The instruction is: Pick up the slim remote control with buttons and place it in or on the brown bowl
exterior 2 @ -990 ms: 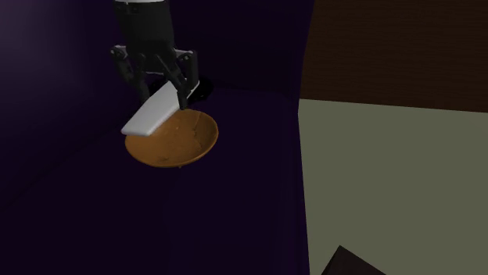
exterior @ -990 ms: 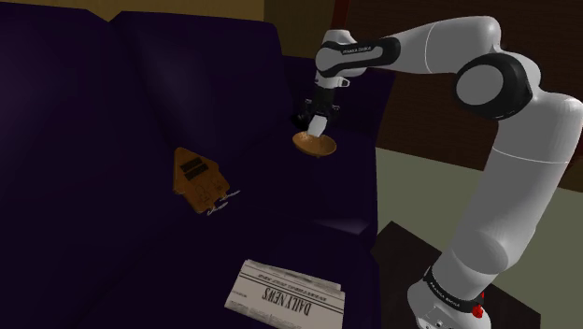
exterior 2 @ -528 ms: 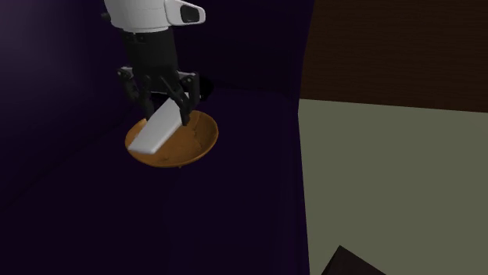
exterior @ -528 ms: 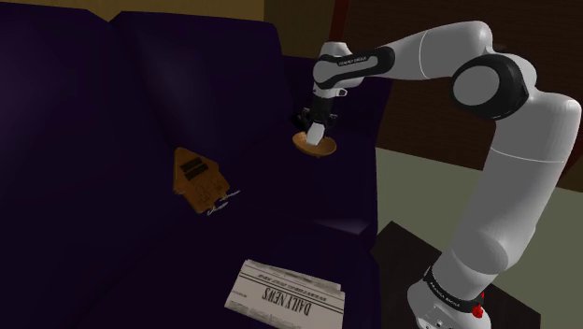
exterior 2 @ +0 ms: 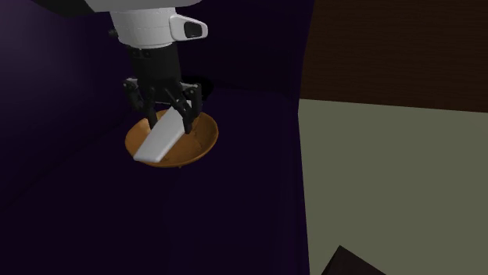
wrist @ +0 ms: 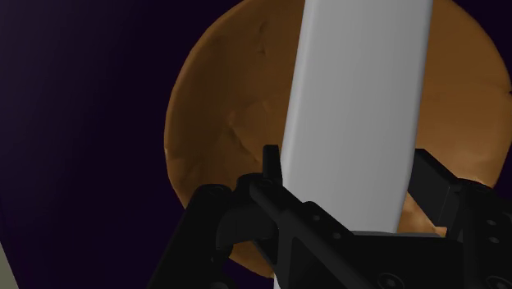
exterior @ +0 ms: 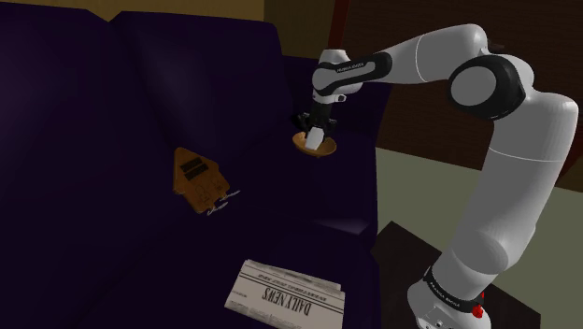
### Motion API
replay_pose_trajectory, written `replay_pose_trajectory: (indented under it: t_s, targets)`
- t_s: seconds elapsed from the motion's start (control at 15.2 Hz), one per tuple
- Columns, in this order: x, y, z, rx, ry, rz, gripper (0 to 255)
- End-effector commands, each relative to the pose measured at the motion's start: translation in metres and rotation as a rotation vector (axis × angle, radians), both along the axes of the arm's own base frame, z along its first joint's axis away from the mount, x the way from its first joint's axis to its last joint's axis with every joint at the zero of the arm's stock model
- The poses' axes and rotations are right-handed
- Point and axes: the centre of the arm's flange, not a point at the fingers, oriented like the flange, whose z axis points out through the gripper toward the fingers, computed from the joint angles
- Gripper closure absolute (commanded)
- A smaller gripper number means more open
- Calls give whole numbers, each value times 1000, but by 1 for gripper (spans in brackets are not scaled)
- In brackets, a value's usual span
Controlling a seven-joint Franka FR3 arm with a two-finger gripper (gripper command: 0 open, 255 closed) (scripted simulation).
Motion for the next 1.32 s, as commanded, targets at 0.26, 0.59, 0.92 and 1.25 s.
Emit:
replay_pose_trajectory:
  t_s: [0.26, 0.59, 0.92, 1.25]
  targets:
    - [0, 0, 0, 0, 0, 0, 0]
    - [-1, 0, 26, 0, 0, 0, 0]
    - [-1, -1, 50, 0, 0, 0, 0]
    - [-1, -1, 50, 0, 0, 0, 0]
